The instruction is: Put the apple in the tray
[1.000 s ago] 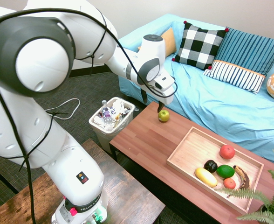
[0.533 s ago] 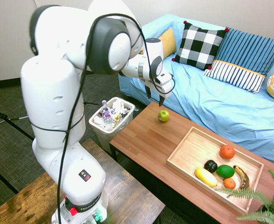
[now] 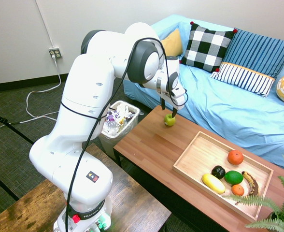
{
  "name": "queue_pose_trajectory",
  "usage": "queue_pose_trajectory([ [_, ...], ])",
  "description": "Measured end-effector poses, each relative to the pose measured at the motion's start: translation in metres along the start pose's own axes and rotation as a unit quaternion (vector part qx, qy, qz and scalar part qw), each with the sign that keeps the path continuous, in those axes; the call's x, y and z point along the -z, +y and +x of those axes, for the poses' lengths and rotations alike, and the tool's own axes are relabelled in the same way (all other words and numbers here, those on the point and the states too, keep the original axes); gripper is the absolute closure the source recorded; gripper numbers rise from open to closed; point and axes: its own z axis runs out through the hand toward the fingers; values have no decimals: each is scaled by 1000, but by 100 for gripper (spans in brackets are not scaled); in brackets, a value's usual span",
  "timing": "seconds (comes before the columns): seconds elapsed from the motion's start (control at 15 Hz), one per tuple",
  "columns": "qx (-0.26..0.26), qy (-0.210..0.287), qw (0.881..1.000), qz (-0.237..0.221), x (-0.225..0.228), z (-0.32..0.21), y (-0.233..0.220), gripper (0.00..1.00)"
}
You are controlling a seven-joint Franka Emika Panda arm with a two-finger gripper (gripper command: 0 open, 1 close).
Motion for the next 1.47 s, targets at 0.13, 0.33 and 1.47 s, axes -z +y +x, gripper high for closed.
queue_pose_trajectory([
  [0.13,-5,-5,1000,-6,-17,5,-4,0],
  [0.33,-9,-15,1000,-13,-44,7,-11,0],
  [1.47,-31,-23,999,-25,-59,36,-32,100],
])
